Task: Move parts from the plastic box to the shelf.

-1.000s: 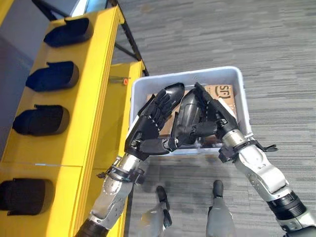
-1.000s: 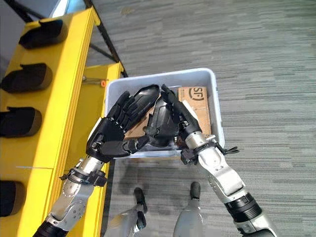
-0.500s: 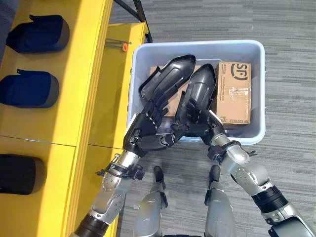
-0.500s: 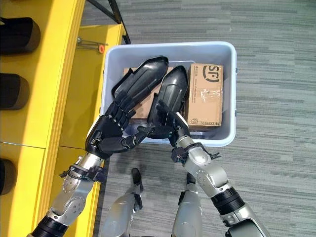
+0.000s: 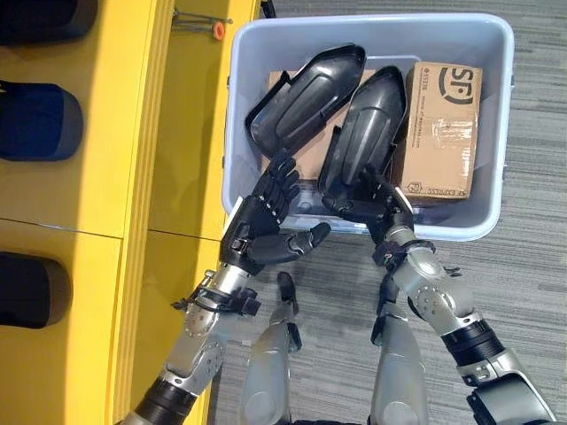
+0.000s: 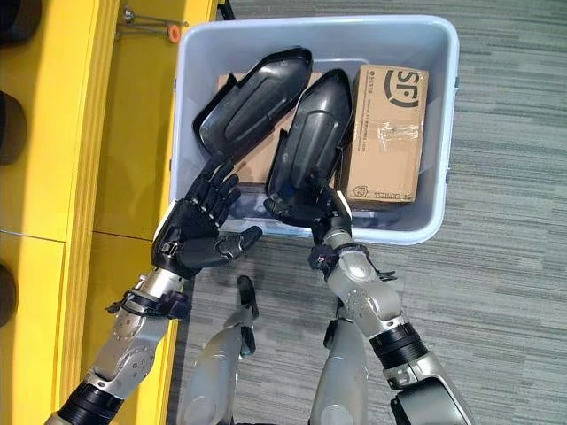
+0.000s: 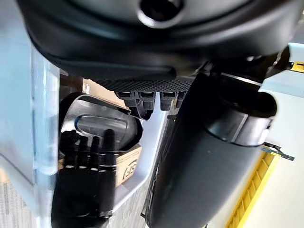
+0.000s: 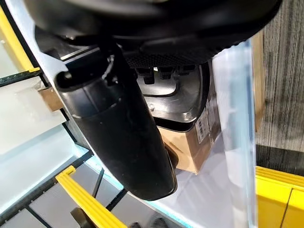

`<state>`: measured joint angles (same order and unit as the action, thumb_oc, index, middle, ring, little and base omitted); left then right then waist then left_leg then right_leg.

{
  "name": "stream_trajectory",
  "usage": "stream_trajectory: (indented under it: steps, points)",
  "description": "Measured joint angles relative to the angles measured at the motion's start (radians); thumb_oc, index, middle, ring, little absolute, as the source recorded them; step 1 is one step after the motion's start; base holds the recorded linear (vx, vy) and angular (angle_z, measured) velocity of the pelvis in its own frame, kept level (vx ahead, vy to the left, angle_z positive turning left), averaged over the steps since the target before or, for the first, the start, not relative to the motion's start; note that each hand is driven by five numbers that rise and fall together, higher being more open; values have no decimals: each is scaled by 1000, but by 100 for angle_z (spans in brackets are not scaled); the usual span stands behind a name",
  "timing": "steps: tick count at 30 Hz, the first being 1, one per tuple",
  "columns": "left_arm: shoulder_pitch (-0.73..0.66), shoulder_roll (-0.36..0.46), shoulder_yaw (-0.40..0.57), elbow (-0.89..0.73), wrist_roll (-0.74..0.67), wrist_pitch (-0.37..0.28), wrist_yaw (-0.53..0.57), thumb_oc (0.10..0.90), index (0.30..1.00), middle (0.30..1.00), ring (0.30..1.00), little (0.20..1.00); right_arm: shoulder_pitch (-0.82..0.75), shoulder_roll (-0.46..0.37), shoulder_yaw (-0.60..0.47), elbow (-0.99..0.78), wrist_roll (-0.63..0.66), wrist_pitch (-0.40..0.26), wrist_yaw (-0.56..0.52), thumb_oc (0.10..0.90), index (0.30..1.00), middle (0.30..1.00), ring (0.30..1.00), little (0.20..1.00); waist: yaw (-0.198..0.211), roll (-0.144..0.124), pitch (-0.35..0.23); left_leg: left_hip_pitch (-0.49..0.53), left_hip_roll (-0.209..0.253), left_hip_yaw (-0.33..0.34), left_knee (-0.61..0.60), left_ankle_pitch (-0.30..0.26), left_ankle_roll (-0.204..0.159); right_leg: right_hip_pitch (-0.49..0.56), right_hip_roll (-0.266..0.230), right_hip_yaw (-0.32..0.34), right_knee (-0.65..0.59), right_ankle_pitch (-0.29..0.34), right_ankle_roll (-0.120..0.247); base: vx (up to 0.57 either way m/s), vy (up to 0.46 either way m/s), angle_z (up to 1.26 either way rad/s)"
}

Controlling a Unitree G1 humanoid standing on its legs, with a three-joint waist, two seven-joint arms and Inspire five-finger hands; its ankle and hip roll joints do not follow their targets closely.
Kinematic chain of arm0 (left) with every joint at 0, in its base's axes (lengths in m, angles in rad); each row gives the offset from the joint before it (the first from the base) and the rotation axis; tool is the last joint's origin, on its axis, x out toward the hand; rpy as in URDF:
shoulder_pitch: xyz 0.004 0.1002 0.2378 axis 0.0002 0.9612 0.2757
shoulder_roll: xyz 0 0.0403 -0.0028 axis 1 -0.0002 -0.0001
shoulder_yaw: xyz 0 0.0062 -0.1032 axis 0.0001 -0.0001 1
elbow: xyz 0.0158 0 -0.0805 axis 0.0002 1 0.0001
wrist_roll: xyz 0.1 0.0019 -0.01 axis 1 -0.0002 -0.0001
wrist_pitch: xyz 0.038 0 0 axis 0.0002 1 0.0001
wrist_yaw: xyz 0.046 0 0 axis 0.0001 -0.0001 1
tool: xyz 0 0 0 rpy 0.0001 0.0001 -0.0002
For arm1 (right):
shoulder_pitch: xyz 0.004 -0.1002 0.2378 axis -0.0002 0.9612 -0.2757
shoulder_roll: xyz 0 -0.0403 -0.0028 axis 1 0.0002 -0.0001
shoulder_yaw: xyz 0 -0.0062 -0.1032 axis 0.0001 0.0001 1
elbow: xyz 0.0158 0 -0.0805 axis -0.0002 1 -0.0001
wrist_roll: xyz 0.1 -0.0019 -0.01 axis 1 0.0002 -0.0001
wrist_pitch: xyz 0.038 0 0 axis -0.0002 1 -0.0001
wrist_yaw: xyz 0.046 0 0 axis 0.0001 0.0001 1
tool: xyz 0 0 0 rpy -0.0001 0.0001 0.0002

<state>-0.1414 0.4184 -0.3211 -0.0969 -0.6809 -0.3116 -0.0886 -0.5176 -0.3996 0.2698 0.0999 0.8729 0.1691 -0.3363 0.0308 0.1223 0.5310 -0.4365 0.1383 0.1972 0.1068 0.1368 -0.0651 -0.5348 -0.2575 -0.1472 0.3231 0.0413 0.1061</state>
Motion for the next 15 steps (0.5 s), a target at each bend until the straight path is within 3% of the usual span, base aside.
stream_trajectory:
  steps: [1,4,8,15]
  points:
    - [5,1,-1,1,0,5,1,900,1000,1000,1000,1000,-57,2,-25,92,87,6,4,900,1000,1000,1000,1000,3,0,0,-2,-2,-7,5,-1,2,0,-3,-2,9,-5,-2,74,-26,9]
    - [1,8,-1,0,0,5,-3,900,1000,1000,1000,1000,-140,-8,-64,224,145,16,6,900,1000,1000,1000,1000,24,2,-1,-10,-2,-11,10,2,-2,-5,-5,-4,14,-7,-1,10,-13,6]
    - [2,47,1,-2,-2,5,-5,900,1000,1000,1000,1000,-211,-42,-101,338,179,21,11,900,1000,1000,1000,1000,52,2,-1,-17,-5,-11,11,6,0,-13,-9,-6,20,-6,-2,8,-1,3]
    - [7,78,0,-4,-20,5,-13,900,1000,1000,1000,1000,-392,-104,-126,544,240,-3,34,900,1000,1000,1000,1000,64,8,-1,-30,-22,-16,11,9,7,-17,-25,-7,13,-5,-4,31,34,5]
